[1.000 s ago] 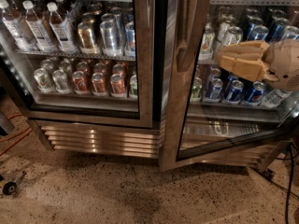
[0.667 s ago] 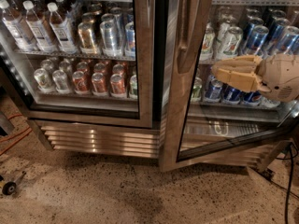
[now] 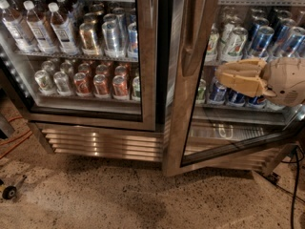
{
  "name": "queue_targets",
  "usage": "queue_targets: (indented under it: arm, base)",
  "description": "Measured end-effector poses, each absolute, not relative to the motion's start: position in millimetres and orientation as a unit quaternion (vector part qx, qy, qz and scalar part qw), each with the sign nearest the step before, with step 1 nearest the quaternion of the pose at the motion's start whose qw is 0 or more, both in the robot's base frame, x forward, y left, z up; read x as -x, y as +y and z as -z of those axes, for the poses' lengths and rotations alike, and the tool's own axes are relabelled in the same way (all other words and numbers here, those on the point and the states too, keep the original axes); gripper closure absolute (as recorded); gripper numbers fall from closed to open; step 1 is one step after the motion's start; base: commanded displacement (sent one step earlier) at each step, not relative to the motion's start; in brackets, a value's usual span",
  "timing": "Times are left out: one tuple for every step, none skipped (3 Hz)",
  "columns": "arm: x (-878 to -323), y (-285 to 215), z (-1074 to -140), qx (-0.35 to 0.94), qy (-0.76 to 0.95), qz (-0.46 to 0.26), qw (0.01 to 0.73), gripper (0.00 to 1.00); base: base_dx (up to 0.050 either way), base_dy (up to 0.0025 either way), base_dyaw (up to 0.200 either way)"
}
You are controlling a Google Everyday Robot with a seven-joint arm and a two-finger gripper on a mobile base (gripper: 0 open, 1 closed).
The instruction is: Open right fridge door
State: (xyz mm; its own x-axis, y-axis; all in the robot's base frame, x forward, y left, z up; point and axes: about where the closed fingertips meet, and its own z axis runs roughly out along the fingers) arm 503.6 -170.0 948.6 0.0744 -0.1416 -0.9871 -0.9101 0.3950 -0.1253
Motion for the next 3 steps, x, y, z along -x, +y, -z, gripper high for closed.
queue_targets:
  arm:
    - [-475.8, -166.3, -934.4, 0.451, 0.584, -0.342, 0.581, 1.00]
    - [-421.4, -157.3, -904.4, 0.477, 0.565, -0.354, 0.572, 1.00]
    - [-421.4, -157.3, -904.4, 0.477, 0.565, -0.354, 0.572, 1.00]
  base:
    - [0.000, 0.00000, 0.000]
    - [-0.042, 0.00003, 0.000]
    - [-0.050, 0.00004, 0.000]
